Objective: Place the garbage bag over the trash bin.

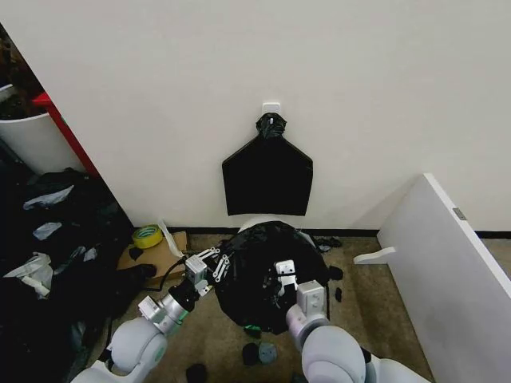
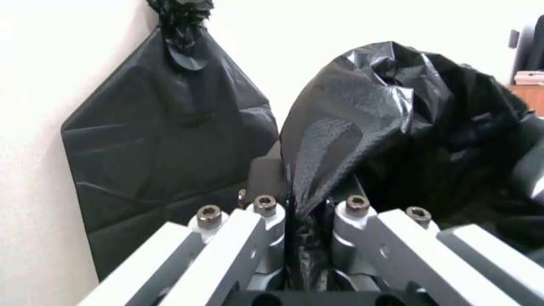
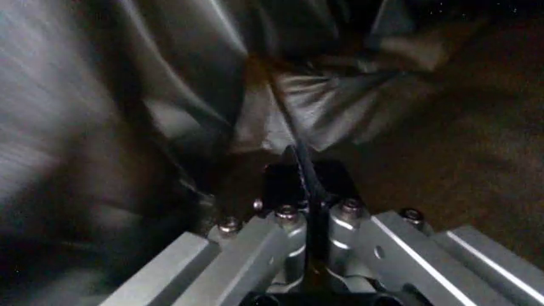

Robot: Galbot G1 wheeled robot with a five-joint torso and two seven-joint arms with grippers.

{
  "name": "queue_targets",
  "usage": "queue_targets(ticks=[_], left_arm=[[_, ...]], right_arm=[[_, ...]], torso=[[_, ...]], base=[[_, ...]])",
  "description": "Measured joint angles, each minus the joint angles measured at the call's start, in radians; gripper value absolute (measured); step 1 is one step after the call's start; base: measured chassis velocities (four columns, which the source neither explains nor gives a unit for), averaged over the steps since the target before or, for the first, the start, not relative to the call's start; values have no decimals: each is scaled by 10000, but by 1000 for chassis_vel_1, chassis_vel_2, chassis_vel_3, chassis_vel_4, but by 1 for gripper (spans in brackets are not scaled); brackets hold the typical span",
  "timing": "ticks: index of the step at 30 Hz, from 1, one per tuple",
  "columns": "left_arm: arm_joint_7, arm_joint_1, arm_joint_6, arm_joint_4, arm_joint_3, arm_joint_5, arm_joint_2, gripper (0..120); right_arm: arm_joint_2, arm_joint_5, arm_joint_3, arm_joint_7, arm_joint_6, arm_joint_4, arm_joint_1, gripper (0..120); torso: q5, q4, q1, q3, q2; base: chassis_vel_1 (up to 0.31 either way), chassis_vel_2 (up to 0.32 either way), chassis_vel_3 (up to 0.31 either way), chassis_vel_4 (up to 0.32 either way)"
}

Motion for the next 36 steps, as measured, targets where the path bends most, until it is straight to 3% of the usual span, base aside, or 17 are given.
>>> queue_targets(ticks=[6, 8, 12, 18, 22, 29, 36], left_arm=[[-10, 27, 3, -20, -10, 0, -10, 4], [-19, 37, 10, -21, -15, -1, -11, 4], [-20, 18, 18, 23, 11, -2, -11, 4], [-23, -71, 50, 127, 96, -8, -57, 4], [-26, -56, 55, 116, 103, -20, -69, 4], [-20, 97, 53, -116, 97, -20, -140, 4], [-54, 253, 47, -346, -21, -31, -25, 4]], right_arm=[[-45, -1446, -149, 1, -296, -714, 102, 0], [-166, -2544, -103, -109, -336, -1031, 101, 0], [-192, -2677, -73, -138, -321, -965, 68, 0], [-186, -2087, -179, -827, 816, -462, -60, 0], [-101, -1613, -336, -957, 1020, -429, 106, 0], [-33, -1325, -861, -361, 116, -808, 433, 0], [-31, -2824, -884, -214, -235, -1548, 436, 0]], torso=[[1, 0, 0, 0, 0], [1, -1, 0, 0, 0], [1, -1, 0, 0, 0], [0, -2, 0, 0, 0], [0, -2, 0, 0, 0], [0, -1, 0, 0, 0], [3, -1, 0, 0, 0]], base=[[0, 0, 0, 0], [0, 0, 0, 0], [0, 0, 0, 0], [0, 0, 0, 0], [0, 0, 0, 0], [0, 0, 0, 0], [0, 0, 0, 0]])
